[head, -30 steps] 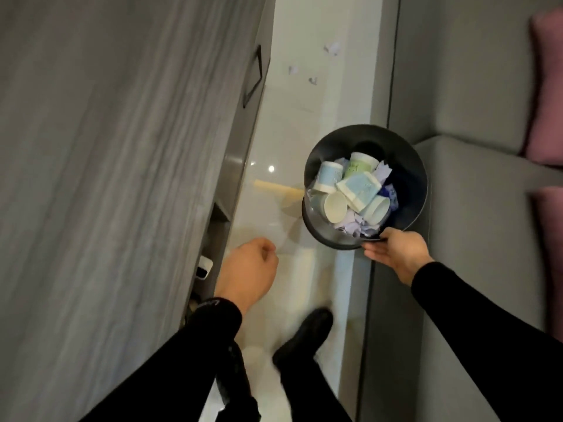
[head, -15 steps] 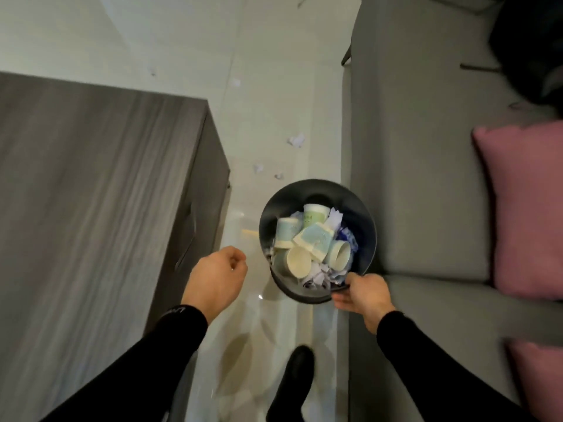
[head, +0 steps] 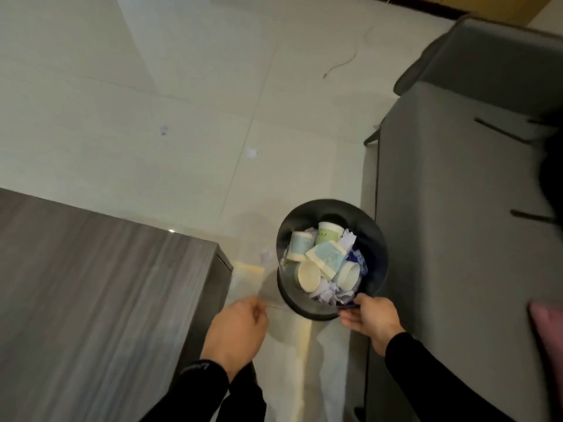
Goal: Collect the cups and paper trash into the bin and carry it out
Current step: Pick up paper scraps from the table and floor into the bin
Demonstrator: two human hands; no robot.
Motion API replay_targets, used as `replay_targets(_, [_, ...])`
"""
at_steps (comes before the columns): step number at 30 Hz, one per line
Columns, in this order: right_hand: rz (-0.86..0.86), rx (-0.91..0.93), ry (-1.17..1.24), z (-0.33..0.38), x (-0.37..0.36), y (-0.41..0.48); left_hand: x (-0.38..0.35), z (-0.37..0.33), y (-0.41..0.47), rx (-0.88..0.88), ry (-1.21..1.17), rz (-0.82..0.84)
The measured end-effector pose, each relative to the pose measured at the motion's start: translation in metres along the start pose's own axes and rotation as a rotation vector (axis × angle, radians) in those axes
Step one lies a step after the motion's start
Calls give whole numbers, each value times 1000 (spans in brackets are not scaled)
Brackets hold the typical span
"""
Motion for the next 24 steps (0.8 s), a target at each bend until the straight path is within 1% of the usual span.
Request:
replay_targets(5, [-6, 5, 34, 102, -42, 45, 34, -26, 65, -10, -15, 43])
replay_targets(7, [8, 18, 38, 138, -52, 66, 44, -36, 92, -3, 14, 23])
replay_targets(9, [17, 38, 23, 171, -58, 90, 51, -48, 120, -10, 61, 11])
replay_targets(11, [16, 41, 13, 196, -63, 117, 55, -57, 147, 20, 56, 29])
replay_targets(17, [20, 15, 24, 245, -70, 216, 54, -81, 230, 145, 75, 41])
replay_targets(21, [52, 16, -17, 261, -75, 279, 34, -85, 286, 233, 21, 59])
replay_targets(24, [55, 2, -8, 264, -83, 323, 10, -84, 321, 263, 3, 76])
Point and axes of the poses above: each hand's wrist, its own y-axis towards the middle knuckle, its own x-axis out of the back of the hand, z = x × y, the point moved 3 cm from there along y, towards the middle knuckle, and after that the axes turned 2 degrees about x, right-handed, at the moved point
